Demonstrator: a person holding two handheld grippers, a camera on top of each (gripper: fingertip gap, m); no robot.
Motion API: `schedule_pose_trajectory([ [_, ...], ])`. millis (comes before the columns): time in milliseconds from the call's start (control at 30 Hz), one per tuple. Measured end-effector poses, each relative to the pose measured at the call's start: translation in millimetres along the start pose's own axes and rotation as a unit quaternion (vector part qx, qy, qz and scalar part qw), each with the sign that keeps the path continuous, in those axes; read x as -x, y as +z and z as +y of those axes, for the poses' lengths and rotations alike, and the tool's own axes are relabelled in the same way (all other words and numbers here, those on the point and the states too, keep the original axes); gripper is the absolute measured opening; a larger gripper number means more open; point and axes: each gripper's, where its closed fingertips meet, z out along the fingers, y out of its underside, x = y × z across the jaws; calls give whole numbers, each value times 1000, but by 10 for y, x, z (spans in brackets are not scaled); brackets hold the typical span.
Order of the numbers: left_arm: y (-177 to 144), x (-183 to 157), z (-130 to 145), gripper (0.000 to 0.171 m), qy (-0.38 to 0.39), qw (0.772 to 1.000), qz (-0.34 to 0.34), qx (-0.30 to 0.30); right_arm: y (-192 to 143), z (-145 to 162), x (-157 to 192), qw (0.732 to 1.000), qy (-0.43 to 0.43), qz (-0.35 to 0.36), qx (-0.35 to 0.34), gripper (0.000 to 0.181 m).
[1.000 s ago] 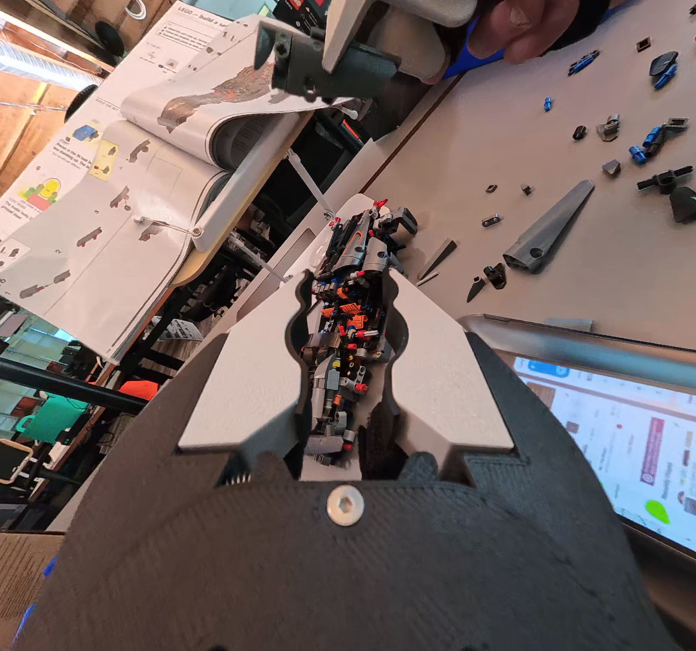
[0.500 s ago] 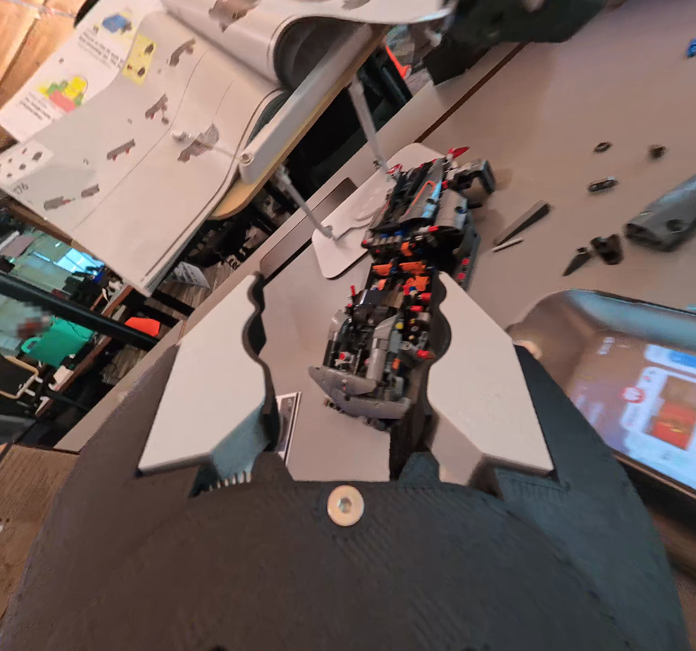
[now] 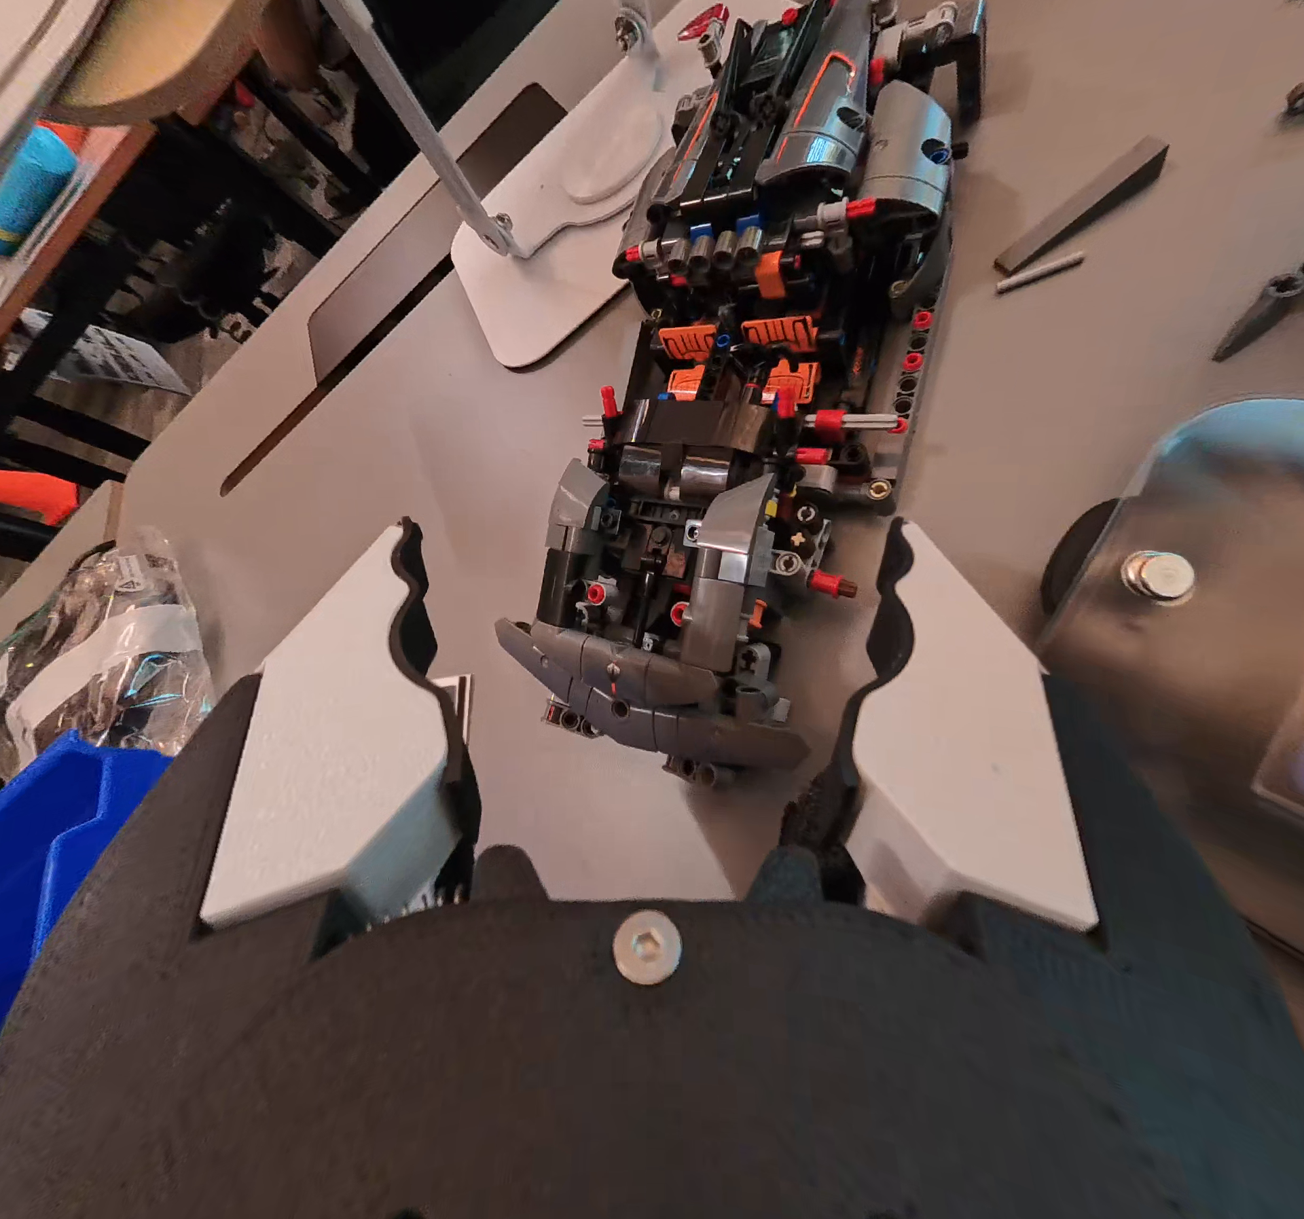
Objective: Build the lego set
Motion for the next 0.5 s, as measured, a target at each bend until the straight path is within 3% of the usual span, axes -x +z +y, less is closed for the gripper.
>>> schedule_pose_trajectory([
  [300, 122, 102, 59, 125, -2, 1000, -4, -4, 31, 49, -1, 1000, -19, 10, 17, 22],
  [500, 39, 141, -109, 120, 7, 997, 31, -70, 77, 99, -27, 999, -24, 17, 28, 22],
])
